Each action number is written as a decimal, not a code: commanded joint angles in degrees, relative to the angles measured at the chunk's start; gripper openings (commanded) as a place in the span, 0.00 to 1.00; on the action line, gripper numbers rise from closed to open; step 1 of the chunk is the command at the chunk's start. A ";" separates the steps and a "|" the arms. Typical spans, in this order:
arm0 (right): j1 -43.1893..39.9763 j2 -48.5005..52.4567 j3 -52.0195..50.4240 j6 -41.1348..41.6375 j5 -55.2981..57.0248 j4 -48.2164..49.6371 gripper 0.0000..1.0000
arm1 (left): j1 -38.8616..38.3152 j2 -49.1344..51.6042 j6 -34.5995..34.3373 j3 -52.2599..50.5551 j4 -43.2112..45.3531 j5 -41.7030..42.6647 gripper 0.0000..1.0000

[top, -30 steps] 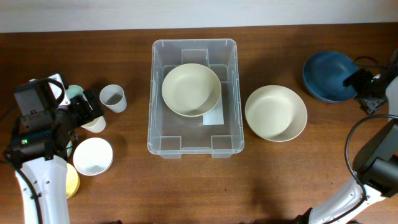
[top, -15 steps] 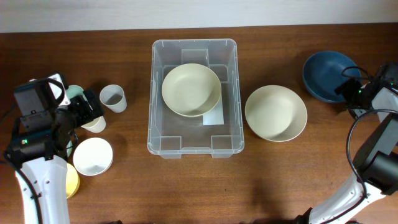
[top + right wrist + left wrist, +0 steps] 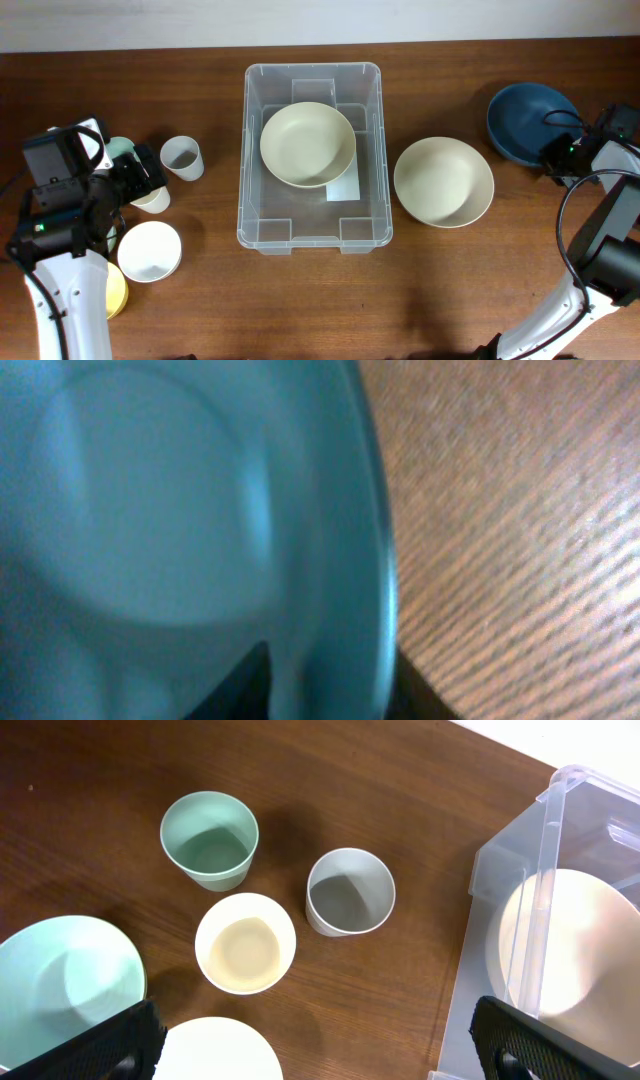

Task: Pack container
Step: 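Move the right gripper to the dark blue bowl rim and grasp, then lift the blue bowl with the right gripper and set it in the bin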

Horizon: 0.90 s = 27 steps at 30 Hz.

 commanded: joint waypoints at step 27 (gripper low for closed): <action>1.77 -7.37 15.87 -1.40 -11.65 -11.93 0.04 | 0.20 -0.02 -0.50 1.44 0.15 0.85 1.00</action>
